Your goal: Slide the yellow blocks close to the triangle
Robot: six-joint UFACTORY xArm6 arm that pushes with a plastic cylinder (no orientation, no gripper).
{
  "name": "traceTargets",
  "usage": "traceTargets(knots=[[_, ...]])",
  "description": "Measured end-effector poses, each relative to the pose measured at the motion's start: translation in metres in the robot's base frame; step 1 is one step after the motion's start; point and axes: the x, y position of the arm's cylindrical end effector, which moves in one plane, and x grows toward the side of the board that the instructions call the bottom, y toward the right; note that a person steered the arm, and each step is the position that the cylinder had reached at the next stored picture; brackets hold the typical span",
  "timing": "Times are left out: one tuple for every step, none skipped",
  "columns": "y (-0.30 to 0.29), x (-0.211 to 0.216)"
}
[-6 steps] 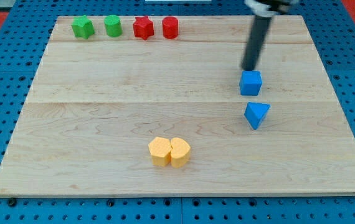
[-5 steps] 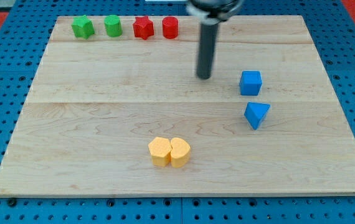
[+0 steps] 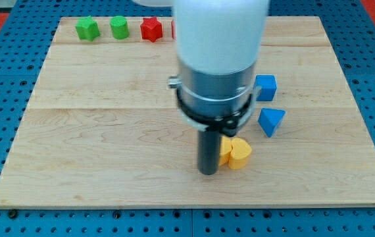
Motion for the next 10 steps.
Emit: traceTargets(knots=[[-0.026,-0.002],[-0.048,-0.015],[-0.010,-0.019],[0.031,-0.019],[0.048,-0.015],[0.048,-0.005],[0.063,0.000],[0.096,0.000],[0.097,0.011],[0.098,-0.002]])
